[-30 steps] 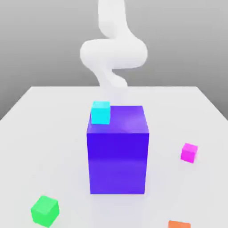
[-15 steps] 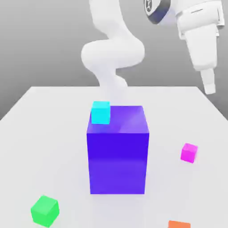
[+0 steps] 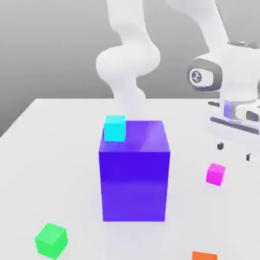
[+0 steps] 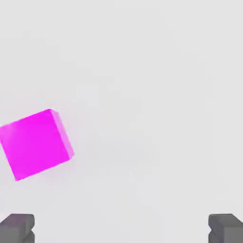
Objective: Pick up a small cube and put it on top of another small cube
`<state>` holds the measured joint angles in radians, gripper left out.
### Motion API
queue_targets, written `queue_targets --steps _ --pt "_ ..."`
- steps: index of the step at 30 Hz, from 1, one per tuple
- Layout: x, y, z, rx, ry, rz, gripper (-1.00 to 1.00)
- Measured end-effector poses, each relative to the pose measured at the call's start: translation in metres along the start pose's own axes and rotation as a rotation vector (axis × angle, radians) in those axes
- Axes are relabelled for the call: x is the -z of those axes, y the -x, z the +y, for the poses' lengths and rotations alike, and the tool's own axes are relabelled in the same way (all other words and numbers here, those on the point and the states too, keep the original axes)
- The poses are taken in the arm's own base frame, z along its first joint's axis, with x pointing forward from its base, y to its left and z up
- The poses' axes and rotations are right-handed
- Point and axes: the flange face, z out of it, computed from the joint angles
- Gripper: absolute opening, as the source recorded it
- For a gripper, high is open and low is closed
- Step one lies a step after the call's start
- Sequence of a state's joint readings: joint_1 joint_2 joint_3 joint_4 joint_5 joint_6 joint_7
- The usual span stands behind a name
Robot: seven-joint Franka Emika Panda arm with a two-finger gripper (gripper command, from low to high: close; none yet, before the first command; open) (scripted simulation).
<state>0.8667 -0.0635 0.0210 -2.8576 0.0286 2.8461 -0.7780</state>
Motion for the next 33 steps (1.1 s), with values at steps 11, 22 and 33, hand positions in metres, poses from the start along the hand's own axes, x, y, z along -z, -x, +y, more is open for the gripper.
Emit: queue_targets --steps 11,22,33 --pt "-0.087 0.005 -0.029 0.167 -0.034 -0.04 -1.0" --pt "-0.052 0.003 -0.027 0.168 -0.034 -0.042 -1.0" --pt "-0.015 0.068 0.129 -0.487 -0.06 -0.091 -1.0"
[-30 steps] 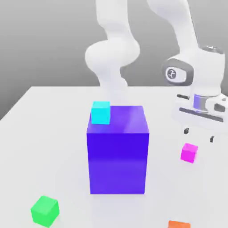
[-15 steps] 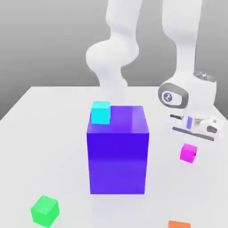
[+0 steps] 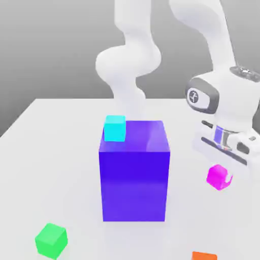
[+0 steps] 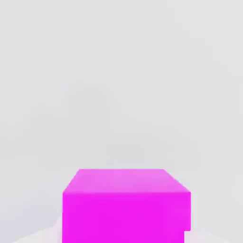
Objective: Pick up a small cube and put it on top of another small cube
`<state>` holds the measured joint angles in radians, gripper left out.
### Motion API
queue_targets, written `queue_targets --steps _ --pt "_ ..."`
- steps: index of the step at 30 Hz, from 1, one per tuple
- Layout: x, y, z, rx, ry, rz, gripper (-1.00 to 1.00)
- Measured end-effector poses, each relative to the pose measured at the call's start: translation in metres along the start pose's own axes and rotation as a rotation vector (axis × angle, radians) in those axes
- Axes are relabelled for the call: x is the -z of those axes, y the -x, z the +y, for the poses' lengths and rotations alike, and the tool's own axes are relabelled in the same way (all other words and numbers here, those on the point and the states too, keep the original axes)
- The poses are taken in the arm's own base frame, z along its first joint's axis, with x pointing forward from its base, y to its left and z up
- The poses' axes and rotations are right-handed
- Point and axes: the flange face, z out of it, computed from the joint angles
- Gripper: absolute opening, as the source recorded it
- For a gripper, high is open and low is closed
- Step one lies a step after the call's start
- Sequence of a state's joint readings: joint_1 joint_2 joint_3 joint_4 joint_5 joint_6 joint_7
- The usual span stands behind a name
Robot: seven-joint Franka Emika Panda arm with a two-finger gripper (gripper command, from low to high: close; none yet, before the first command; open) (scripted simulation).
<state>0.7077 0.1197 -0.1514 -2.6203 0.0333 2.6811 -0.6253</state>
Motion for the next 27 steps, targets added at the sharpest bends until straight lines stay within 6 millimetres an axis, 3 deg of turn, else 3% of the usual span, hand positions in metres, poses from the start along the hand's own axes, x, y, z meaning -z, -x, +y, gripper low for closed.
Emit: queue_targets --steps 3,5,8,12,15,18,21,22,23,24,27 --pt "0.01 0.016 0.07 -0.255 -0.011 -0.01 -1.0" --pt "0.017 0.039 0.116 -0.429 -0.017 -0.011 -1.0" --pt "0.027 0.087 0.179 -0.69 -0.021 -0.009 -1.0" --pt "0.037 0.17 0.236 -1.008 -0.023 0.006 -1.0" --pt "0.042 0.24 0.264 -1.237 -0.021 0.02 -1.0" --pt "0.035 0.314 0.26 -1.435 -0.017 0.05 -1.0" --pt "0.007 0.329 0.255 -1.476 -0.013 0.062 -1.0" --pt "0.007 0.329 0.255 -1.476 -0.014 0.062 -1.0" --pt "-0.013 0.329 0.255 -1.478 -0.014 0.062 -1.0" --pt "-0.026 0.329 0.255 -1.481 -0.014 0.062 1.0" --pt "-0.026 0.329 0.255 -1.481 -0.014 0.062 1.0"
